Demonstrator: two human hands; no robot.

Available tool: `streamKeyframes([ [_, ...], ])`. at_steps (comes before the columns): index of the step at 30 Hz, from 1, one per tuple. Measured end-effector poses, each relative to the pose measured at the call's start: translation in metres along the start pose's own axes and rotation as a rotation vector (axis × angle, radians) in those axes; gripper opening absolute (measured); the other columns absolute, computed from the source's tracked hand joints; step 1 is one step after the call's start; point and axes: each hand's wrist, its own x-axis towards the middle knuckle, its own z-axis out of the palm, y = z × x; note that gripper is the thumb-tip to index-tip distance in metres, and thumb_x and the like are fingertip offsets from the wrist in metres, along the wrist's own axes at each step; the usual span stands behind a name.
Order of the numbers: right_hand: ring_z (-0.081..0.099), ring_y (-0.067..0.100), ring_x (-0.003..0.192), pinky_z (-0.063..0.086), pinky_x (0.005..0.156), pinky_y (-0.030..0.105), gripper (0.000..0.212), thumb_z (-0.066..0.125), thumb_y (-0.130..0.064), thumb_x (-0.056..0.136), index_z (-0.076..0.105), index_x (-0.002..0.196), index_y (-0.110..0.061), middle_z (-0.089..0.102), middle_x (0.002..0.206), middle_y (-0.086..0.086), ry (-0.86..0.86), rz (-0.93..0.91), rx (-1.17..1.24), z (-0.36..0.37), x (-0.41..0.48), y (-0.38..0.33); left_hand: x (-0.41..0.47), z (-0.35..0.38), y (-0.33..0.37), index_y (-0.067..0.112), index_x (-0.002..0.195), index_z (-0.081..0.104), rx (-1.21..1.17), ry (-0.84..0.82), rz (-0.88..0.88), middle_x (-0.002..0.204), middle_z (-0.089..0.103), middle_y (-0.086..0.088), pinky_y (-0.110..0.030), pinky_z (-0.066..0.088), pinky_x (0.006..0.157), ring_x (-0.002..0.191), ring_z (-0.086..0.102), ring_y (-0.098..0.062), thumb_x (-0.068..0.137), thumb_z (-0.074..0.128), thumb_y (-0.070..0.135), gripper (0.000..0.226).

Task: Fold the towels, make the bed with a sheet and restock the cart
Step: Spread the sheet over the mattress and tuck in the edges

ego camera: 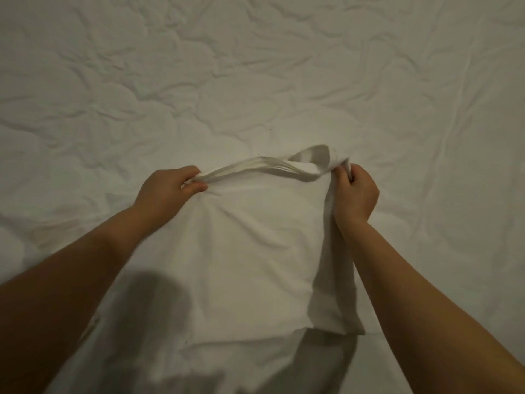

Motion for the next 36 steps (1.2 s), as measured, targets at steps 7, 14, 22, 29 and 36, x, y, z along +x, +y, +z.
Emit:
streamKeyframes([
  [7, 0.045, 0.028, 0.113, 0.03, 0.091, 0.036, 0.022, 0.055, -0.031, 0.09, 0.061, 0.104, -0.015, 0.053, 0.12, 0.007, 0.096, 0.028, -0.46, 0.018, 0.015, 0.004, 0.01, 0.036, 0.002, 0.016, 0.105, 0.057, 0.212, 0.0, -0.096, 0.098, 0.064, -0.01, -0.034, 0.035, 0.067, 0.095, 0.058, -0.031, 0.094, 0.049, 0.038, 0.026],
  [14, 0.045, 0.02, 0.101, 0.027, 0.092, 0.037, 0.026, 0.053, -0.028, 0.078, 0.069, 0.097, -0.021, 0.065, 0.107, 0.004, -0.14, -0.671, -0.368, 0.062, -0.081, -0.015, -0.042, 0.047, -0.007, 0.012, 0.133, 0.043, 0.461, 0.274, -0.05, 0.127, 0.05, -0.018, -0.049, 0.03, 0.099, 0.116, 0.042, -0.032, 0.09, 0.045, 0.04, 0.051],
  [22, 0.036, 0.017, 0.135, 0.018, 0.114, 0.042, 0.041, 0.04, -0.03, 0.097, 0.048, 0.137, -0.024, 0.045, 0.143, -0.003, -0.616, -0.612, -0.473, 0.094, -0.183, -0.048, -0.161, 0.054, -0.023, 0.009, 0.129, 0.053, 0.41, 0.131, -0.348, 0.129, 0.057, -0.017, -0.057, 0.047, 0.086, 0.112, 0.06, -0.033, 0.075, 0.075, 0.028, 0.062],
  [29, 0.048, 0.024, 0.117, 0.035, 0.1, 0.031, 0.038, 0.047, -0.023, 0.095, 0.051, 0.132, -0.015, 0.053, 0.13, 0.006, -0.786, -0.626, -0.373, 0.107, -0.253, -0.069, -0.242, 0.043, -0.065, 0.011, 0.128, 0.053, 0.386, 0.16, -0.469, 0.129, 0.058, -0.015, -0.062, 0.044, 0.086, 0.113, 0.058, -0.031, 0.074, 0.076, 0.03, 0.062],
  [36, 0.056, 0.018, 0.104, 0.041, 0.088, 0.027, 0.039, 0.043, -0.034, 0.099, 0.047, 0.131, -0.012, 0.06, 0.113, 0.003, -0.956, -0.406, -0.157, 0.133, -0.313, -0.109, -0.267, 0.014, -0.115, 0.022, 0.128, 0.044, 0.41, 0.466, -0.288, 0.12, 0.042, -0.008, -0.049, 0.047, 0.082, 0.101, 0.042, -0.027, 0.056, 0.084, 0.02, 0.083],
])
